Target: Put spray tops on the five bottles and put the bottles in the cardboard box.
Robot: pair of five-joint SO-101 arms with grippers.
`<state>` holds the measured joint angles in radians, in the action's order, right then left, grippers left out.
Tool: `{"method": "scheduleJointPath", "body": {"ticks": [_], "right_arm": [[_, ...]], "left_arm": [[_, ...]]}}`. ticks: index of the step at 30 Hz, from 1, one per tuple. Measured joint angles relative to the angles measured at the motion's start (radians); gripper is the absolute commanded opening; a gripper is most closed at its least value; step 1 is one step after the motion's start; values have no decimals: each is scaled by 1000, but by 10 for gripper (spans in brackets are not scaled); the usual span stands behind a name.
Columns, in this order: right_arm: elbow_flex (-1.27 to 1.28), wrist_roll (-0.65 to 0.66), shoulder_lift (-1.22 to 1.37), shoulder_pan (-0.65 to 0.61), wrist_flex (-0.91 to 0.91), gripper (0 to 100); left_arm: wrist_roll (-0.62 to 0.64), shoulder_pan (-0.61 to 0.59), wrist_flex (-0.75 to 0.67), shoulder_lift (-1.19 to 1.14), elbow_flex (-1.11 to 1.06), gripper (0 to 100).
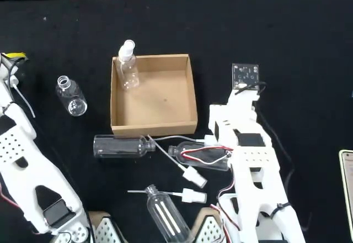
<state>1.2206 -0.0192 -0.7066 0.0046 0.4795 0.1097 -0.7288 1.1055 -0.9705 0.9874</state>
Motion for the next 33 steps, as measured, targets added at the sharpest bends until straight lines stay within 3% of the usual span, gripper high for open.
{"method": "scheduleJointPath", "body": {"ticks": [9,17,28,33], "right_arm": [[0,0,0,0,0,208],[0,0,0,0,0,208],[0,0,0,0,0,208],[0,0,0,0,0,208]], "left_arm": [[-2,0,46,-178,183,381],[-2,0,107,-192,233,109],[0,2,114,-192,244,128],[0,-3,242,-192,275,127]]}}
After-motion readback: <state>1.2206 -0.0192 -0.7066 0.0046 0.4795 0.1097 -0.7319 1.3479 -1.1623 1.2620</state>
